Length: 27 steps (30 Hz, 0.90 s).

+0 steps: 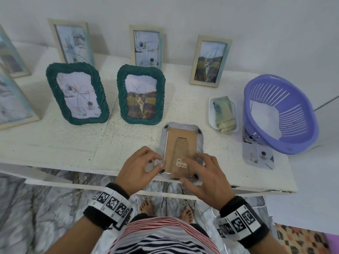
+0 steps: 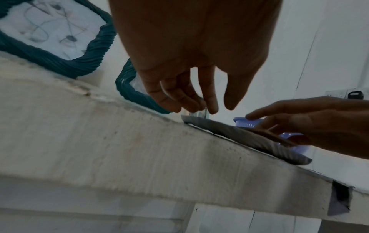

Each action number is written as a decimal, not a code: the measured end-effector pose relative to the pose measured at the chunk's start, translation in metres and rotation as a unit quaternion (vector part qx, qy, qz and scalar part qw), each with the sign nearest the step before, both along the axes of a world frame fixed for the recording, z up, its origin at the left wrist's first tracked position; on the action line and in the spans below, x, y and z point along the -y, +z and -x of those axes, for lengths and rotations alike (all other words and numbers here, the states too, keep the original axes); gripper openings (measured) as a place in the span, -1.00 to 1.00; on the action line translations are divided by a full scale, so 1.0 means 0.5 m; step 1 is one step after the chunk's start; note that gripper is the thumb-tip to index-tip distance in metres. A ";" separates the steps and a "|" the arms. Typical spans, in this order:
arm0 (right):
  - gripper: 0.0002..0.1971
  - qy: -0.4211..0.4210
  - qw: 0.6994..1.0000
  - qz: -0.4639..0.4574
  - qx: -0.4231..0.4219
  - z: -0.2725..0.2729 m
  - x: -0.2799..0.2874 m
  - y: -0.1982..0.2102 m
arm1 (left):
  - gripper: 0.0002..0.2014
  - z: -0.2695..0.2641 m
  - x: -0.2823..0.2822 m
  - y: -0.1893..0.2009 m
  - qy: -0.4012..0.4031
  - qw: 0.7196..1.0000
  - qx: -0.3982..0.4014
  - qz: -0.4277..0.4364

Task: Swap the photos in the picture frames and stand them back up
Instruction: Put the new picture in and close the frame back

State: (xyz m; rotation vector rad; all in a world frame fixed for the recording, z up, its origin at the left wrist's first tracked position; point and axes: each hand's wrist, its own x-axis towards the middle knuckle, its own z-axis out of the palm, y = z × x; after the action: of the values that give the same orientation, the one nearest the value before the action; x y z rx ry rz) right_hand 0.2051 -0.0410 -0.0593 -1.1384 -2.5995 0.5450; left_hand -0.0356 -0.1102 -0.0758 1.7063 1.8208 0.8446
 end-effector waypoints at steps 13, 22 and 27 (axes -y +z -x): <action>-0.05 -0.127 0.985 0.069 0.091 0.026 -0.155 -0.011 | -0.29 -0.050 -0.136 0.040 -0.095 0.959 -0.244 0.111; -0.61 -0.179 0.954 0.232 -0.064 0.027 -0.180 0.001 | -0.32 -0.046 -0.138 0.036 -0.104 0.955 -0.260 0.099; -0.62 -0.163 0.959 0.220 -0.067 0.027 -0.182 -0.005 | -0.34 -0.043 -0.137 0.032 -0.100 0.961 -0.241 0.088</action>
State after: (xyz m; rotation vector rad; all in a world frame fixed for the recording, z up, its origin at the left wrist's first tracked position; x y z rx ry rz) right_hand 0.1916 0.0500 -0.0620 -1.5607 -2.1653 1.1126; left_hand -0.0141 -0.0420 -0.0599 2.0580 1.9022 0.1803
